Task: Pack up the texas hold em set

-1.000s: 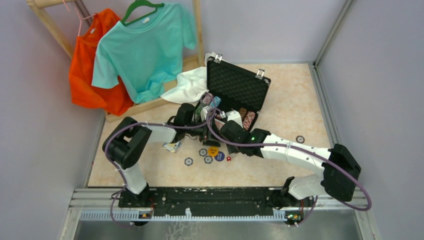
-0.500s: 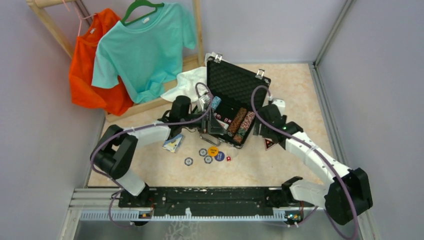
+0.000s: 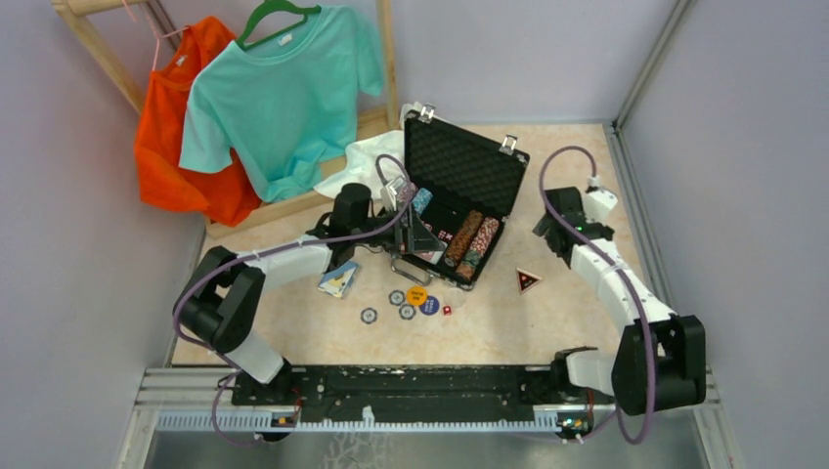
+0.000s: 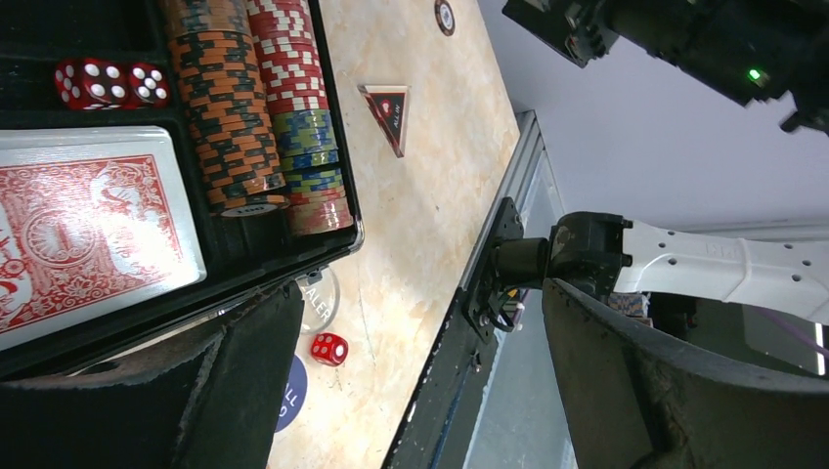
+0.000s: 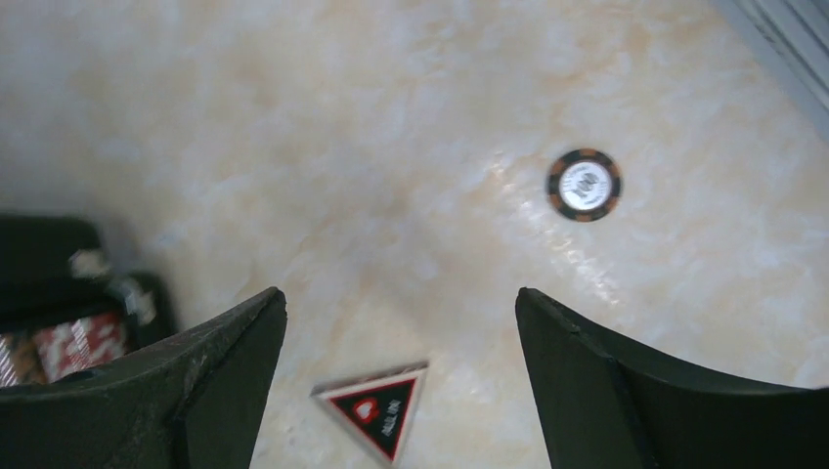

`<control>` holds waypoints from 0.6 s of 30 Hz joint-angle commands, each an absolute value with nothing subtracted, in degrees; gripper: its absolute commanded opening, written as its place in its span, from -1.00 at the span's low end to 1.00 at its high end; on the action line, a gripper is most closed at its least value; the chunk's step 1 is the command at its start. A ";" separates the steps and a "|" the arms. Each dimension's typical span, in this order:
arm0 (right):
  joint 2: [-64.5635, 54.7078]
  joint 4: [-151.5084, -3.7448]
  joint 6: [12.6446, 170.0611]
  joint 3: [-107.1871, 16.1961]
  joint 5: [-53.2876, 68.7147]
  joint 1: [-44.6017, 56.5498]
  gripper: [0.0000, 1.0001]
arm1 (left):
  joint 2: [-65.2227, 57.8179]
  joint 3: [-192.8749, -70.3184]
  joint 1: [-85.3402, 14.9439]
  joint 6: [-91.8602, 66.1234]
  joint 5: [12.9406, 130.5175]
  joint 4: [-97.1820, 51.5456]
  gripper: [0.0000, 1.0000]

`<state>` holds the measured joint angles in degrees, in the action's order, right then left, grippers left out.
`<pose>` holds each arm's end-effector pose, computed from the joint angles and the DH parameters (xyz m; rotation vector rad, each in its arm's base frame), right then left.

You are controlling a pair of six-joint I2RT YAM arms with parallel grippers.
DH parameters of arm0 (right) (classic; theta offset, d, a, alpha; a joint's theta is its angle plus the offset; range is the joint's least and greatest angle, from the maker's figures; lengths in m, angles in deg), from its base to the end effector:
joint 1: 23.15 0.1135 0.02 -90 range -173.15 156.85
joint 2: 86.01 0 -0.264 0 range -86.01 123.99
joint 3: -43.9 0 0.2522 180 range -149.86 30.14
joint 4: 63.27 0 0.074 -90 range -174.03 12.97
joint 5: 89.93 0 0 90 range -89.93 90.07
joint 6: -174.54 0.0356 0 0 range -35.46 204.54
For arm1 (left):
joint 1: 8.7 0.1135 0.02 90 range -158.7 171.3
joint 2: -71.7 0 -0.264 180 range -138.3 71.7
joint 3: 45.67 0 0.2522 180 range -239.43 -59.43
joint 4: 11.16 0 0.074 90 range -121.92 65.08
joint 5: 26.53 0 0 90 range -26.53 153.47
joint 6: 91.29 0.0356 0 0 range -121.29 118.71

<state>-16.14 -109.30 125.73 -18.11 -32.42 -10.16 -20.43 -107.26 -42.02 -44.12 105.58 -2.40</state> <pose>0.2384 0.0354 0.2428 0.7803 2.2005 -0.2579 0.2712 -0.2069 0.2119 0.3764 2.1661 -1.5333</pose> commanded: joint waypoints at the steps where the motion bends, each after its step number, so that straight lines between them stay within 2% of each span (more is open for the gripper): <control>1: -17.43 -103.34 125.67 -14.63 -28.10 -20.76 0.72 | -18.14 -109.95 -43.40 -42.32 101.92 -5.17 0.93; 5: -15.63 -100.37 123.46 -11.84 -21.55 -28.66 0.71 | -18.87 -110.68 -43.42 -41.71 101.68 -6.61 0.93; 11: -11.89 -98.27 123.88 -9.31 -21.93 -30.80 0.71 | -21.61 -111.54 -43.92 -43.29 103.23 -5.05 0.92; 18: -8.33 -96.62 125.36 -8.71 -21.11 -34.04 0.60 | -22.06 -112.17 -44.56 -43.10 103.28 -4.97 0.92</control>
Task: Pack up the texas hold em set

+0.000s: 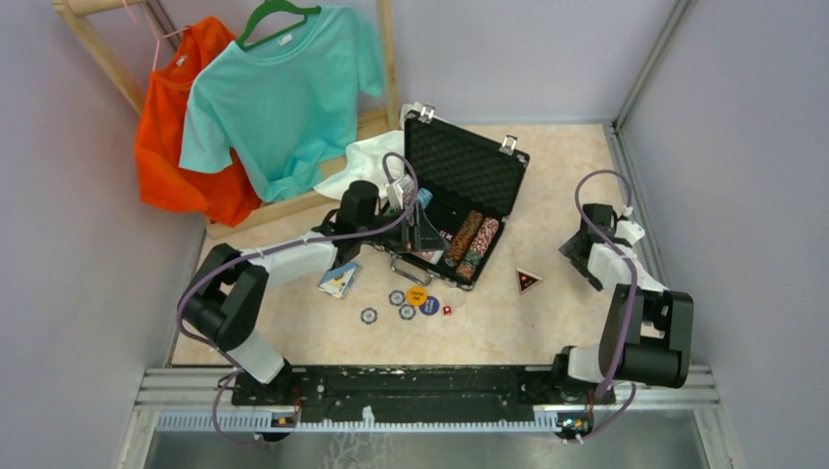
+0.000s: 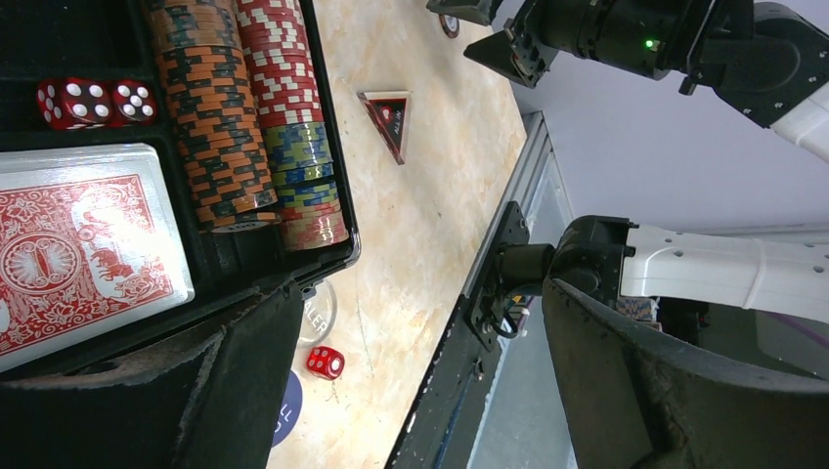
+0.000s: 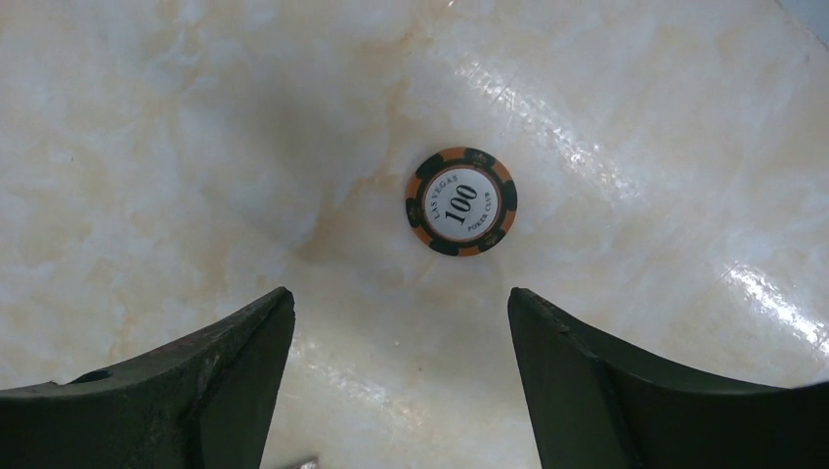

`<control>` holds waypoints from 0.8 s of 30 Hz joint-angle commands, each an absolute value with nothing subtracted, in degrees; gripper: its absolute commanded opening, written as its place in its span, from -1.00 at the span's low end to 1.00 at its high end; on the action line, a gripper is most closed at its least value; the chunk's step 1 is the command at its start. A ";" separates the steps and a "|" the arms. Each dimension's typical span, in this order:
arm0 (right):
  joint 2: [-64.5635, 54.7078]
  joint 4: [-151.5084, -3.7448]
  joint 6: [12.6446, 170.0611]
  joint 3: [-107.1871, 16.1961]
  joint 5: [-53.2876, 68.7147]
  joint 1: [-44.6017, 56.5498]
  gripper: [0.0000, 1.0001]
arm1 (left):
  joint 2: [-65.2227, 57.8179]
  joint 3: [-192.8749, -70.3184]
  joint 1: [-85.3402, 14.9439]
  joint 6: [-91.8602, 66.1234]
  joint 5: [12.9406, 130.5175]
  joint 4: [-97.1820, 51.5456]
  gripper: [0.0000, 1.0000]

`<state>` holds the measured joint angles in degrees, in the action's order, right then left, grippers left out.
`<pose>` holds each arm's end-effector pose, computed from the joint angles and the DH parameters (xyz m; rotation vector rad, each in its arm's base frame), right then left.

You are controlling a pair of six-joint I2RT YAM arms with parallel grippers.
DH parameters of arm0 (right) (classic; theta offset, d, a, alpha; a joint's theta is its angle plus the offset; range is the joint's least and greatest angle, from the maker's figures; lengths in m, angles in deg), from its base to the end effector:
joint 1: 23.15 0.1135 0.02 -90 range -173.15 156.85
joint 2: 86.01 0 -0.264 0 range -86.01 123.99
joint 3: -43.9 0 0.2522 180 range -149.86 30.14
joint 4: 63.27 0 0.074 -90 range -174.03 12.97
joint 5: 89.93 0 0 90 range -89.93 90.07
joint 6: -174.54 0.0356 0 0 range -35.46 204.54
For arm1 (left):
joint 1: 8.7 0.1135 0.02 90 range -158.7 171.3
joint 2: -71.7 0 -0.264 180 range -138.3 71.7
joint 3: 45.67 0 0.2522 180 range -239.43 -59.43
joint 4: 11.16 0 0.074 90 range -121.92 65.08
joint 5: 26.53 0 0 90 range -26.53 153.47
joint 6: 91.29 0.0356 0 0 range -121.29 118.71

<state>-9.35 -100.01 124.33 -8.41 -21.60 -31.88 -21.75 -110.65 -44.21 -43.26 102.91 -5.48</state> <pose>0.2358 -0.0495 0.1727 1.1596 2.2675 -0.2935 0.2727 -0.2224 0.2175 0.3913 2.1819 -1.4997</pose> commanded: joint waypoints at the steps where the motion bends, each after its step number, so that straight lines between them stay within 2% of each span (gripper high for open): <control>1: -8.27 -96.59 125.61 -8.63 -21.44 -34.31 0.59 | -22.15 -112.09 -44.56 -42.98 103.36 -5.08 0.92; 7: -6.53 -96.74 126.27 -8.83 -22.46 -35.82 0.50 | -22.68 -111.51 -44.56 -42.83 104.06 -4.70 0.92; 10: -5.35 -96.77 126.64 -9.09 -22.87 -36.43 0.39 | -22.69 -111.09 -44.56 -43.12 104.30 -4.00 0.92; 16: -2.12 -97.01 127.27 -10.81 -24.11 -37.35 0.37 | -22.27 -110.29 -44.56 -43.00 104.77 -3.43 0.92; 24: 1.03 -97.81 127.53 -12.80 -24.53 -38.02 0.20 | -22.17 -109.62 -44.56 -42.94 105.30 -3.06 0.92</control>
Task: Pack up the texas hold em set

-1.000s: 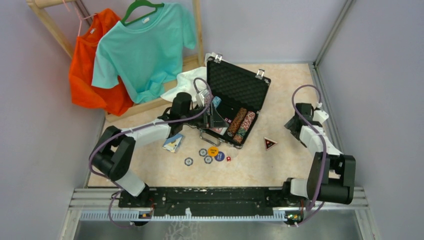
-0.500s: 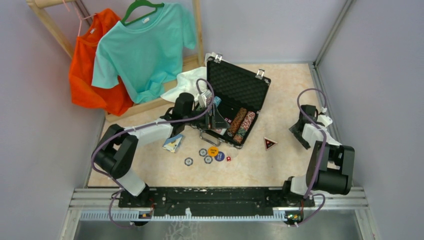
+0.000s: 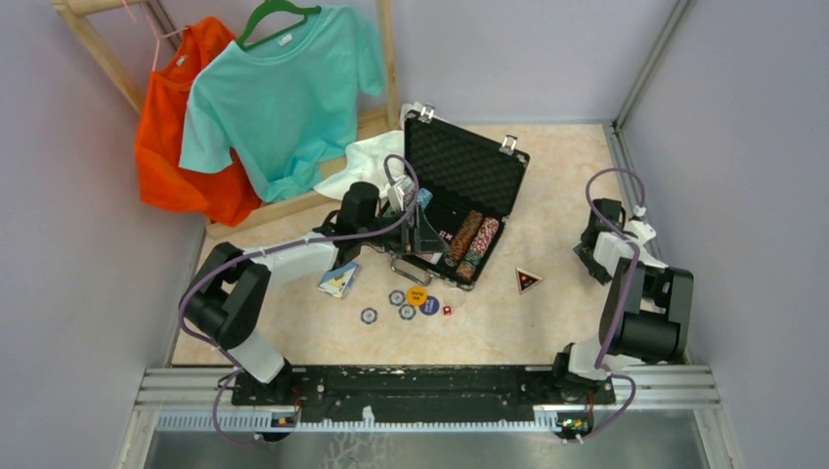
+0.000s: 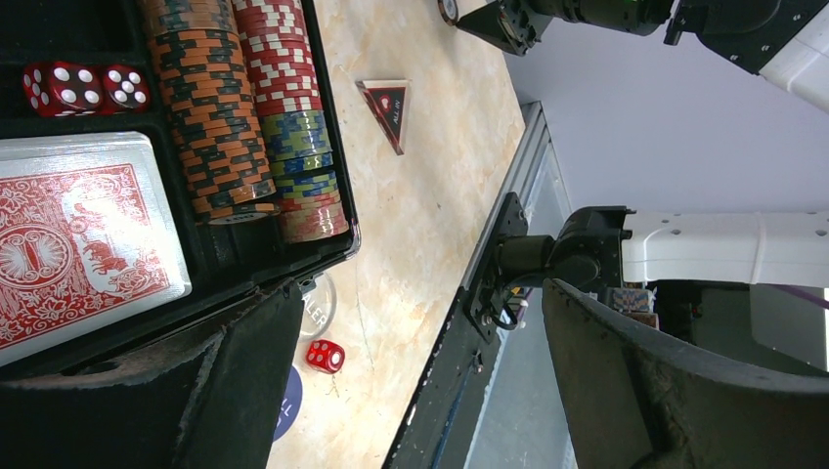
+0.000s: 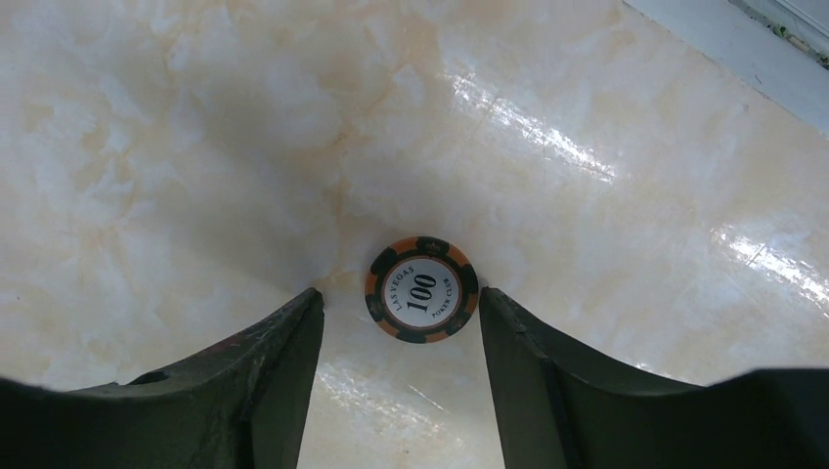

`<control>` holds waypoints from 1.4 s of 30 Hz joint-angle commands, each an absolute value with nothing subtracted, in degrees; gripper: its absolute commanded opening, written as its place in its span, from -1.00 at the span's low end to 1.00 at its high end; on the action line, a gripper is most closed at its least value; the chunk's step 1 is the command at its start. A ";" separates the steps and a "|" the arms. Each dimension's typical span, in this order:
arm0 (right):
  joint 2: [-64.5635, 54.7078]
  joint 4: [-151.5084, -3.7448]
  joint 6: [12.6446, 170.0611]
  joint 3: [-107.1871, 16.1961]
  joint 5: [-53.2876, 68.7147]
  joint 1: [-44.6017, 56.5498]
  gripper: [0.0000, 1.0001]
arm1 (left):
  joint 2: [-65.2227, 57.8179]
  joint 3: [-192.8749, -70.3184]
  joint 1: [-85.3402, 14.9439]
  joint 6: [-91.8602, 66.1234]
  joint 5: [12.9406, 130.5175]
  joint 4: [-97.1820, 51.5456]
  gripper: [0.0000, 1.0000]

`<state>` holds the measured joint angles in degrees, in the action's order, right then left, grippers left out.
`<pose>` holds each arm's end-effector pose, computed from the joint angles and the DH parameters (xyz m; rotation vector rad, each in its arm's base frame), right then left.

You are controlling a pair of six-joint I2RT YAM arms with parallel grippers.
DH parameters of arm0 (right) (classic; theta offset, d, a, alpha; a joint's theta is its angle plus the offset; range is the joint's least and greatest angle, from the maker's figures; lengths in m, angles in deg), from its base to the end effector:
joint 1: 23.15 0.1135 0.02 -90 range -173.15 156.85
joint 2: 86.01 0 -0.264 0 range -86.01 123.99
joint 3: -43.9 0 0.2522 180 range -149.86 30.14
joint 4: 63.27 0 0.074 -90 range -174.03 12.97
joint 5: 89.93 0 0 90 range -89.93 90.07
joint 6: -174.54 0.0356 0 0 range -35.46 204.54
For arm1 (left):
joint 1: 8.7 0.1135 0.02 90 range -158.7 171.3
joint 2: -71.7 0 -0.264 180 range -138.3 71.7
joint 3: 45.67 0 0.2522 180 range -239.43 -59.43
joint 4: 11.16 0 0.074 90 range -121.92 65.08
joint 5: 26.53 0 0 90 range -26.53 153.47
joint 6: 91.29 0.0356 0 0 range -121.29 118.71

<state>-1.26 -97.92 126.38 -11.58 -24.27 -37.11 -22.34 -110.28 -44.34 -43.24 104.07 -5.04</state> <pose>0.2513 -0.0776 0.1575 1.3185 2.2154 -0.3953 0.2718 -0.2234 0.2129 0.4073 2.1924 -1.5179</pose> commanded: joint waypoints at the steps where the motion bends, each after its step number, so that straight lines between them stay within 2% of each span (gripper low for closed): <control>1: 1.08 -97.75 127.38 -12.91 -24.46 -38.01 0.16 | -22.16 -109.54 -44.56 -43.07 105.35 -2.92 0.92; 22: 4.02 -96.27 125.90 -13.50 -22.73 -38.01 -0.11 | -23.04 -108.66 -44.38 -43.90 106.10 -0.84 0.93; 23: 4.12 -96.23 125.79 -13.54 -22.49 -38.01 -0.08 | -23.04 -108.65 -44.38 -43.87 106.10 -0.76 0.93; 26: 4.31 -95.50 125.07 -13.54 -21.52 -38.05 0.26 | -23.13 -108.65 -44.38 -43.84 106.10 -0.75 0.93; 28: 4.58 -95.04 124.46 -13.46 -20.93 -37.99 0.37 | -23.28 -108.65 -44.30 -43.89 106.07 -0.79 0.93; 35: 6.22 -96.62 122.81 -14.67 -21.50 -36.83 0.40 | -24.20 -109.42 -44.29 -44.54 106.37 -0.62 0.93; 42: 6.88 -99.51 122.20 -15.59 -22.87 -33.90 0.24 | -24.54 -110.15 -44.29 -45.47 106.02 -0.24 0.92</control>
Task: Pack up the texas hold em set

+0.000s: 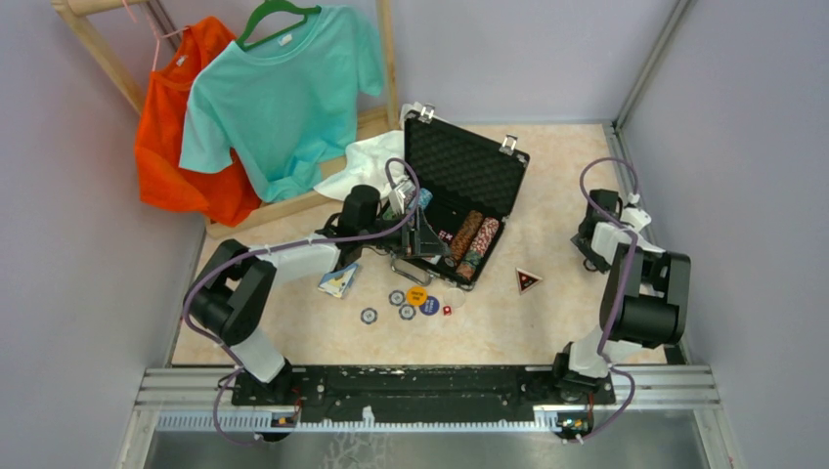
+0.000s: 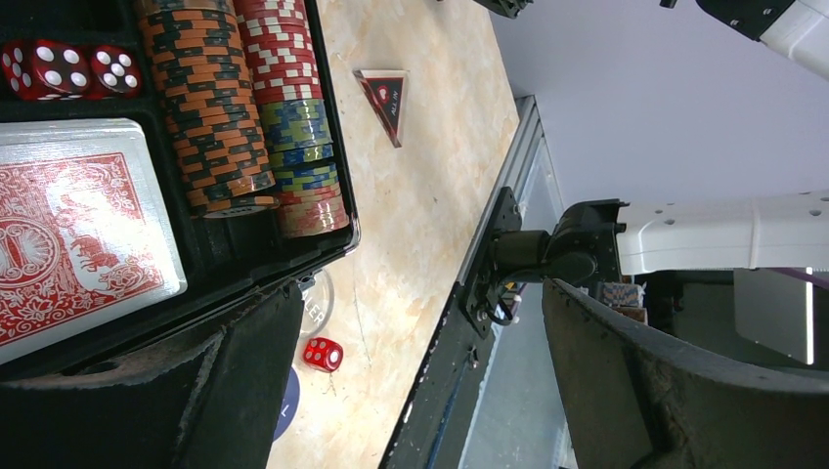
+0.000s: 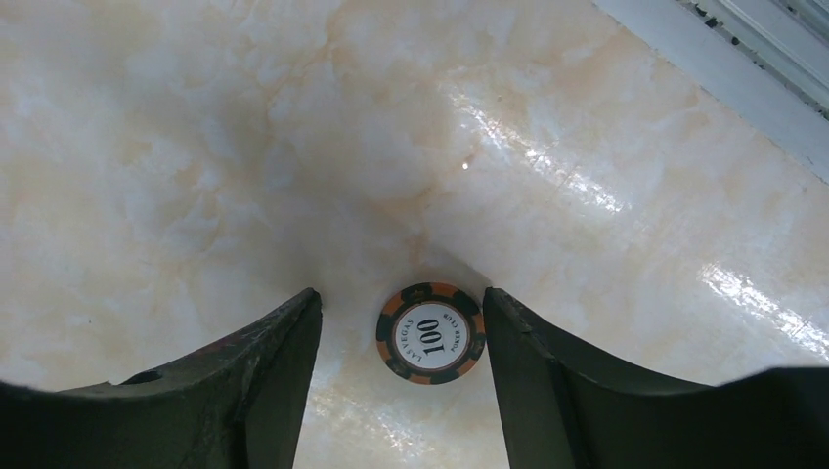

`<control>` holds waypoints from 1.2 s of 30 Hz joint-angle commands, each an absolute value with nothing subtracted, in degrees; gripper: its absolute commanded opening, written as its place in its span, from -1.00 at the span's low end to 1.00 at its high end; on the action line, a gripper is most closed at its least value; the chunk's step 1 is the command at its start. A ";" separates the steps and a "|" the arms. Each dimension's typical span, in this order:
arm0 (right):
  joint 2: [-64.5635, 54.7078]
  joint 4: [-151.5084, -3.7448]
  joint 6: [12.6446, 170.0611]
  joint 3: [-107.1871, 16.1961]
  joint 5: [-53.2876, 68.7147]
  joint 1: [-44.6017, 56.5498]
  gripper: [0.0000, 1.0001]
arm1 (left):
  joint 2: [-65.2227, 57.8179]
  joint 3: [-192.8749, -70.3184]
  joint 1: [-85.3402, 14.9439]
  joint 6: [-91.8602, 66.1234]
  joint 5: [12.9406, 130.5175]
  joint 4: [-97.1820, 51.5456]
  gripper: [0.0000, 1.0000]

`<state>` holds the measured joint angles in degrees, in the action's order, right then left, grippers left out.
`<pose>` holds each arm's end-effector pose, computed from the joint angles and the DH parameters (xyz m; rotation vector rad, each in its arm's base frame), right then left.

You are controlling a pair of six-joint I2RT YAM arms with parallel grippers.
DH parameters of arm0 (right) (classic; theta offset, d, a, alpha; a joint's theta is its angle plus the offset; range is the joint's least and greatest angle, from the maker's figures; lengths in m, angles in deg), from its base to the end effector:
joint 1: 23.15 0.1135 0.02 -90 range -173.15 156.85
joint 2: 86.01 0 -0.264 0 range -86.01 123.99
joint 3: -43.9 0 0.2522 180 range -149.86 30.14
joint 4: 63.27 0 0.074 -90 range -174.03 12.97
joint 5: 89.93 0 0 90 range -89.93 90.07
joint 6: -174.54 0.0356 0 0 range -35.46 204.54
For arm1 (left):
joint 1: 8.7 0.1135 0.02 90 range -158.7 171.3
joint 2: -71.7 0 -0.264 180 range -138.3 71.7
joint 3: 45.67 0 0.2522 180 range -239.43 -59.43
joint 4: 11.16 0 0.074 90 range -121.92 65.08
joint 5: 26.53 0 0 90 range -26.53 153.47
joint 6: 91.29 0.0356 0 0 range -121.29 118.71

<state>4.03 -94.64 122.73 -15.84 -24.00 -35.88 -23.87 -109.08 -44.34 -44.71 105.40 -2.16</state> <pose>0.2782 -0.0777 0.1565 1.2178 2.2391 -0.3877 0.2718 -0.2242 0.2025 0.4004 2.2032 -1.5534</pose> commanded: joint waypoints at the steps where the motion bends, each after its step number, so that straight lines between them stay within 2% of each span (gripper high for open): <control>1: 6.87 -99.67 122.13 -15.64 -23.01 -33.56 0.20 | -24.51 -110.15 -44.29 -45.61 106.00 -0.12 0.92; 6: 6.96 -100.22 122.03 -15.24 -22.32 -33.07 0.16 | -24.46 -109.84 -44.29 -46.19 105.91 0.33 0.92; 12: 7.35 -101.86 121.50 -15.35 -23.99 -30.21 0.29 | -24.27 -109.79 -44.29 -46.38 105.84 0.60 0.92; 16: 7.60 -101.68 120.71 -14.07 -21.86 -28.65 0.13 | -24.12 -109.24 -44.29 -46.81 105.85 2.09 0.92; 24: 7.99 -102.65 120.52 -13.59 -20.43 -24.46 -0.06 | -21.09 -101.04 -44.01 -48.70 104.46 10.67 0.92; 27: 6.09 -104.92 120.83 -14.69 -23.00 -23.22 -0.08 | -19.23 -98.44 -43.29 -48.36 104.43 12.13 0.92; 30: 0.31 -103.91 119.64 -14.11 -19.84 -23.15 -0.08 | -17.23 -98.08 -42.30 -45.78 104.20 9.87 0.93; 32: -3.34 -102.96 118.09 -14.64 -19.09 -23.15 -0.24 | -16.05 -98.46 -41.52 -43.51 104.01 7.67 0.94; 36: -2.09 -103.25 117.41 -18.51 -18.89 -23.20 -1.00 | -15.31 -98.89 -38.93 -39.71 105.26 5.05 0.95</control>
